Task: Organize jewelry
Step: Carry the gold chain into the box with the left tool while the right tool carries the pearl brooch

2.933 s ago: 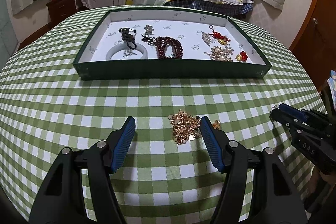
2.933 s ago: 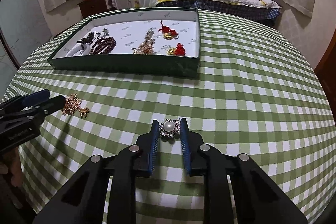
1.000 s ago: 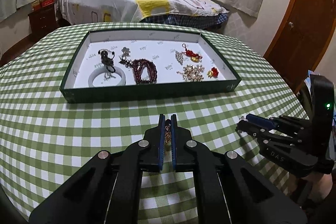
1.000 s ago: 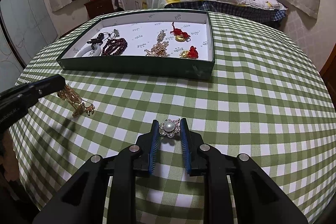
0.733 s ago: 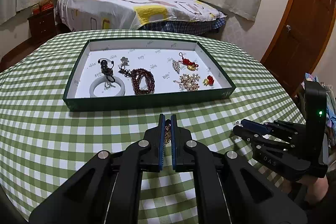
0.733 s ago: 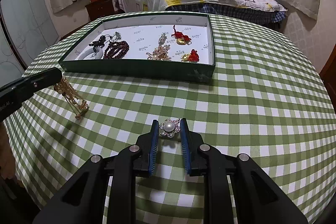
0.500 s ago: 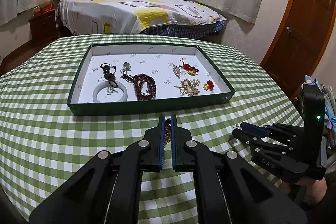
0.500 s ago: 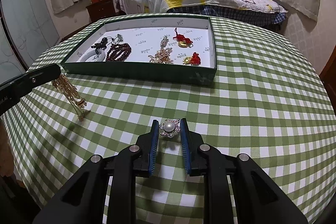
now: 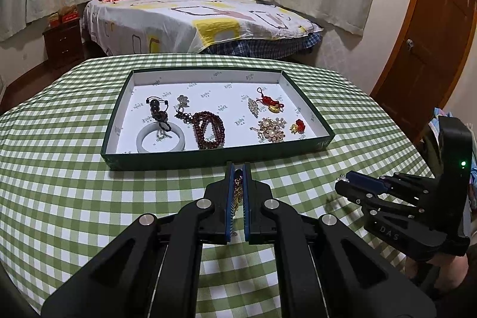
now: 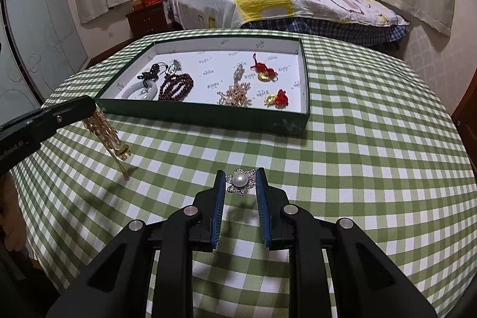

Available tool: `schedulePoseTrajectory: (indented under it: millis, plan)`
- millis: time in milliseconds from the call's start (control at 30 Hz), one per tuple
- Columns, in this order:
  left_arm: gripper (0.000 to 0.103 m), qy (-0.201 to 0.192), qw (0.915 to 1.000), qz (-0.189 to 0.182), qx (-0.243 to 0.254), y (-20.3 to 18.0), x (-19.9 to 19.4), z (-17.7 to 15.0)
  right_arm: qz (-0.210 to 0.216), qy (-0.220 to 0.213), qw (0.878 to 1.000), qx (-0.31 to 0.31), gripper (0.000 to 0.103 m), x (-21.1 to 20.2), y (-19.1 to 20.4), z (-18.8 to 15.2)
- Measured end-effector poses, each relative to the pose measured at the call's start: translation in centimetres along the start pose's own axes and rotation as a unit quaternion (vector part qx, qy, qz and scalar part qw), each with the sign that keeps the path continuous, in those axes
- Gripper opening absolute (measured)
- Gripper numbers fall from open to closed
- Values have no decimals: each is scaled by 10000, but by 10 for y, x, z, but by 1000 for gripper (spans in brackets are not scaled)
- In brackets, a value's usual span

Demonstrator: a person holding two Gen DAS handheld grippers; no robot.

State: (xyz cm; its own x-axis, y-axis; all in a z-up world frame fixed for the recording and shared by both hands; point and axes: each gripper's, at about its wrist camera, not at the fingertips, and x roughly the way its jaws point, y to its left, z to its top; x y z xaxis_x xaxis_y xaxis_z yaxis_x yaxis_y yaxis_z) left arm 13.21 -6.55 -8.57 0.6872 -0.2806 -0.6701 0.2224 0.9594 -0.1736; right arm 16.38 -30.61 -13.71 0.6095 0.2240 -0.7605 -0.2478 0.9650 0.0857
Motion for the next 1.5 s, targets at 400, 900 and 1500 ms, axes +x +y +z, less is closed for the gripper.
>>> schedulePoseTrajectory:
  millis: [400,900,1500]
  plan:
    - [5,-67,10000,6,2,1,-5,3,-1,-75,10000,-5,21,-6,2,4]
    - [5,-356,9993,-101,82,-2,-22,23,31,-375,9993,1,21,-26,5,21]
    - [5,-837,9958,-88,348,5,22,104,156,-1194,9927,-116,21,-10,14,122]
